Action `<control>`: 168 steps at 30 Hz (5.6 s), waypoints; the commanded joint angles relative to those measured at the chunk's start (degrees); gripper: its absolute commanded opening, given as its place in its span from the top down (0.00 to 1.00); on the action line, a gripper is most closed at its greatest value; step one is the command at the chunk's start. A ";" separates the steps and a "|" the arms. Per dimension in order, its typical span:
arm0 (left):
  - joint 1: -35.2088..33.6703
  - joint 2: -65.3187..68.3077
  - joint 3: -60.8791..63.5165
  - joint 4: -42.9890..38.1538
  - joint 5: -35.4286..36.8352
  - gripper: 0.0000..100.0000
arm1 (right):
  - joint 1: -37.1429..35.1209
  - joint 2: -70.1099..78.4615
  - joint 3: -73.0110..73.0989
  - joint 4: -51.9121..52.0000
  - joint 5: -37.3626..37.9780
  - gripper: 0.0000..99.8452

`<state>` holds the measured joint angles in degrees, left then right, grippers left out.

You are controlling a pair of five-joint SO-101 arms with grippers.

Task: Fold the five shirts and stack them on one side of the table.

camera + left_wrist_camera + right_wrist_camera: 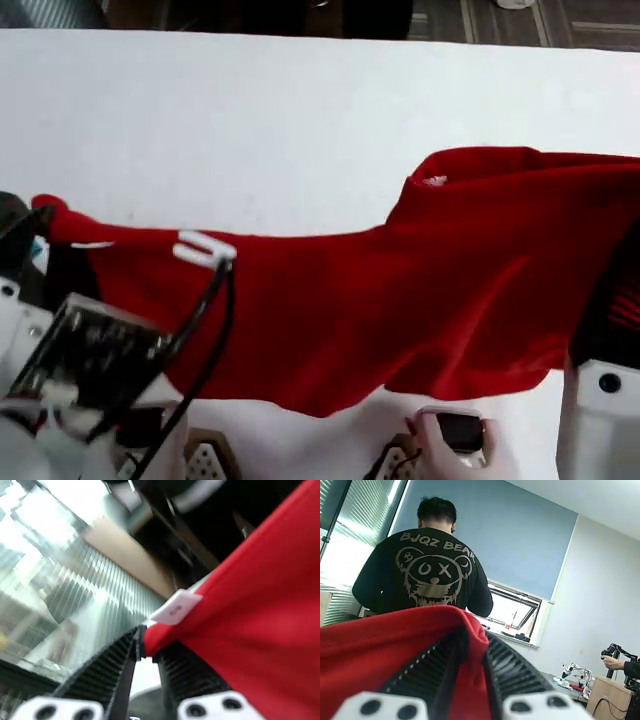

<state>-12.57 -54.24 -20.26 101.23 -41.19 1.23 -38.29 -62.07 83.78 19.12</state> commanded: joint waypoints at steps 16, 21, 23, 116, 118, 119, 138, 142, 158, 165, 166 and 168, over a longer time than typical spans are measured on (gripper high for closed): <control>-0.79 -7.65 1.45 0.00 -0.44 0.98 | 0.22 -4.09 -0.35 3.82 -0.53 0.98; -0.79 -7.03 1.89 -0.97 -0.62 0.98 | 0.22 -1.63 -0.26 3.56 -0.53 0.98; -0.79 -5.45 3.03 -2.55 -0.62 0.98 | 0.22 0.66 -0.26 3.47 -0.62 0.98; -7.47 -13.98 10.95 -4.66 -1.23 0.98 | 0.22 -9.45 -0.26 14.73 -2.29 0.98; -7.47 -13.89 11.38 -4.92 -0.53 0.98 | 0.22 -8.66 -0.26 14.73 -2.29 0.98; -7.47 -13.71 12.18 -4.92 0.00 0.98 | 0.31 -8.40 -0.26 14.73 -2.29 0.98; -10.55 -13.19 16.04 -9.23 -22.95 0.98 | 0.13 -8.04 3.87 14.73 -2.55 0.98; -10.81 -13.19 23.52 -11.52 -23.38 0.98 | 0.13 -8.13 7.38 14.37 -2.64 0.98; -16.79 -13.63 27.82 -24.88 -35.78 0.98 | 0.13 -7.96 8.18 14.20 -2.55 0.98; -15.56 -13.63 19.38 -18.20 -28.66 0.98 | 0.13 -9.45 7.21 13.93 -2.64 0.98; -14.33 -13.63 16.92 -15.65 -27.43 0.98 | 0.13 -10.33 7.38 14.02 -2.64 0.98; -12.13 -13.63 11.21 -9.67 -25.49 0.98 | 0.13 -11.91 7.47 14.02 -2.64 0.98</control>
<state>-27.43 -68.48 -1.71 84.97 -69.41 1.23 -49.27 -54.24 98.37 17.10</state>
